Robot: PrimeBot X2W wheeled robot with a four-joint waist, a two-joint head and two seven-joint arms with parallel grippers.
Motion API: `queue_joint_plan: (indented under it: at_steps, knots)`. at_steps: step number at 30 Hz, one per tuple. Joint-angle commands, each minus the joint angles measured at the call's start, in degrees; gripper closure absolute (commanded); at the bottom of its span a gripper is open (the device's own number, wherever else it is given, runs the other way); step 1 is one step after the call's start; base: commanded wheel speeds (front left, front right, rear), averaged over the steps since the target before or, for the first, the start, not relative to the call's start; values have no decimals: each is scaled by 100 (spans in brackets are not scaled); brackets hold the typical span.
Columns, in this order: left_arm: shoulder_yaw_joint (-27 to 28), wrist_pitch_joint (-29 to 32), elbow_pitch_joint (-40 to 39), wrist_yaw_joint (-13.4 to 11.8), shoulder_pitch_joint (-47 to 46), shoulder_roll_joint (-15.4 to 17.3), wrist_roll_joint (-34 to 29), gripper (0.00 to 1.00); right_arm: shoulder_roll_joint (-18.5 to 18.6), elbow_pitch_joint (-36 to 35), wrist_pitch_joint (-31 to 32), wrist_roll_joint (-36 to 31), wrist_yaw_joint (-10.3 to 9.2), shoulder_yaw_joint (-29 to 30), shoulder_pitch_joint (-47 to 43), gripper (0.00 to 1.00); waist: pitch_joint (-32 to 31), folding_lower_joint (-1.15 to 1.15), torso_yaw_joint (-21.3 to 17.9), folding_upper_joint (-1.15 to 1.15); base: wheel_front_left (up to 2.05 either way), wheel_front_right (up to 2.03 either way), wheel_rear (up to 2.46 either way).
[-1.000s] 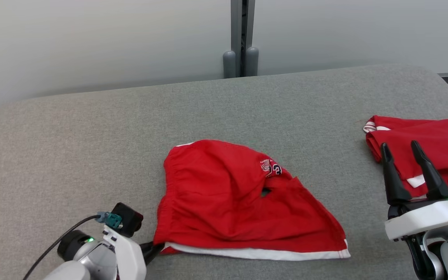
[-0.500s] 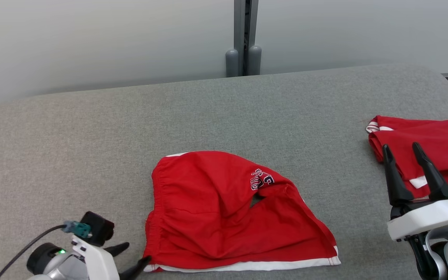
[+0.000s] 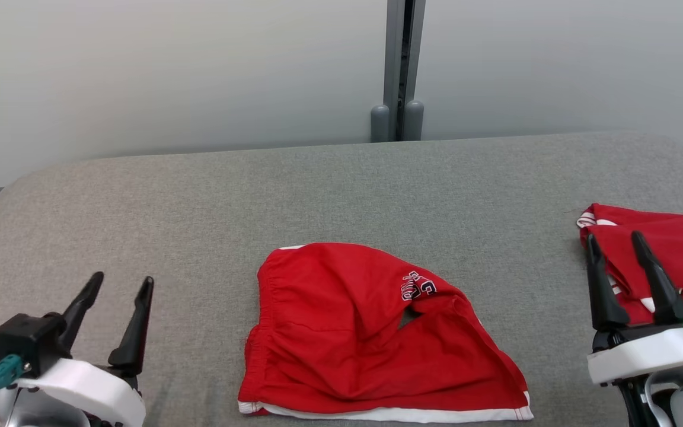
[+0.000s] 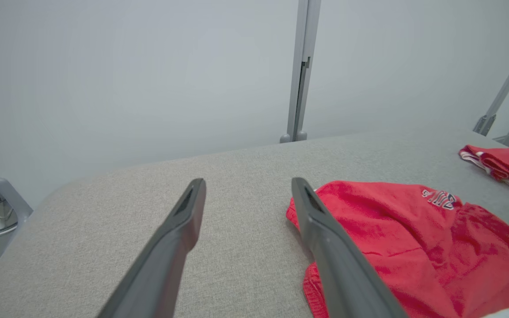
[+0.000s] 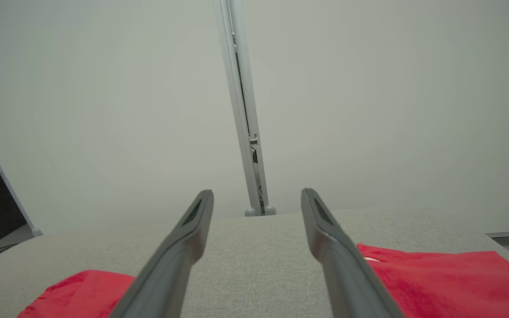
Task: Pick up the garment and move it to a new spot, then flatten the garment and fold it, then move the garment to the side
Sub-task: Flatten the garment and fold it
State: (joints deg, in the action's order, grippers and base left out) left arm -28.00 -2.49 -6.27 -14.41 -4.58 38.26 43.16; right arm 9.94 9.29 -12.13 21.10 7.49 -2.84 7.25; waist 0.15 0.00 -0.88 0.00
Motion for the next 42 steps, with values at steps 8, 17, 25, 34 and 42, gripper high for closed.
queue_joint_plan:
  at_steps: [8, 17, 25, 34, 42]
  knots:
    - [672, -1225, 261, -554, 594, -775, -162, 0, -120, -32, -171, -102, 1, -86, -308, 0, -90, 0, 92, 0, 0, 0, 0]
    - [1214, -1264, 795, 44, 880, -1741, -858, 0, -150, -3, -258, -215, 2, -235, -427, 0, -110, 0, 50, 0, 0, 0, 0]
    - [1702, -1266, 1017, 586, 875, -2206, -1446, 0, -104, 37, -274, -249, 1, -283, -388, 0, -140, 0, 16, 0, 0, 0, 0]
    - [1983, -1266, 1099, 904, 886, -2502, -1758, 0, -82, 51, -237, -238, 2, -304, -376, 0, -183, 0, 38, 0, 0, 0, 0]
    - [2157, -1264, 1194, 1092, 918, -2657, -1915, 0, -48, 34, -192, -241, 2, -322, -399, 0, -219, 0, 43, 0, 0, 0, 0]
